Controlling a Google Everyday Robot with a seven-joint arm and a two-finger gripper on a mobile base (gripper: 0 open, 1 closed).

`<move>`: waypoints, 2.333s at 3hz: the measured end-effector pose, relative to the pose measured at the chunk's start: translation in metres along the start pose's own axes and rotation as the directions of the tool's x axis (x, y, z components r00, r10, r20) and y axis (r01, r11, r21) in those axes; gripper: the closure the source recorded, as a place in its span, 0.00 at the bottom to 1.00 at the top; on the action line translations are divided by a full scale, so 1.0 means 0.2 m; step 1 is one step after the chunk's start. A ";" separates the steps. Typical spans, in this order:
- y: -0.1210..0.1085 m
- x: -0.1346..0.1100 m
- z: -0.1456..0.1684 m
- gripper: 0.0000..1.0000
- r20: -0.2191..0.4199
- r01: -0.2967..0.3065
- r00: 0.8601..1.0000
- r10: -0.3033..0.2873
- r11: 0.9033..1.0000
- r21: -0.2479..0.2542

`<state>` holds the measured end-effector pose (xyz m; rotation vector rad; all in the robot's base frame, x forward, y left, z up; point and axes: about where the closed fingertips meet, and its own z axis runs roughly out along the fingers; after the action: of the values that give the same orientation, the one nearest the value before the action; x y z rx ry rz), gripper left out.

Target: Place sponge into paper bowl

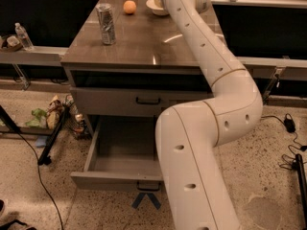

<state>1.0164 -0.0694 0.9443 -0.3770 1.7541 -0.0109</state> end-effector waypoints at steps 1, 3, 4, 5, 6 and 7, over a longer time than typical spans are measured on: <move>0.03 0.00 0.02 1.00 -0.003 0.003 1.000 -0.003 1.000 -0.002; 0.05 0.01 0.06 1.00 0.007 0.015 1.000 -0.015 1.000 0.018; 0.06 -0.02 0.07 0.82 0.031 0.034 0.999 -0.034 0.999 0.029; 0.09 -0.04 0.08 0.51 0.049 0.054 0.997 -0.055 0.998 0.024; 0.10 -0.05 0.08 0.28 0.056 0.066 0.996 -0.067 0.998 0.019; 0.12 -0.06 0.09 0.00 0.061 0.074 0.995 -0.075 0.997 0.008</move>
Offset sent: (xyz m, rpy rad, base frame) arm 0.0945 -0.0013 0.0297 -0.0173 -0.0089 -0.0117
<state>1.0286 -0.0402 0.9461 -0.4338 1.6789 -0.0577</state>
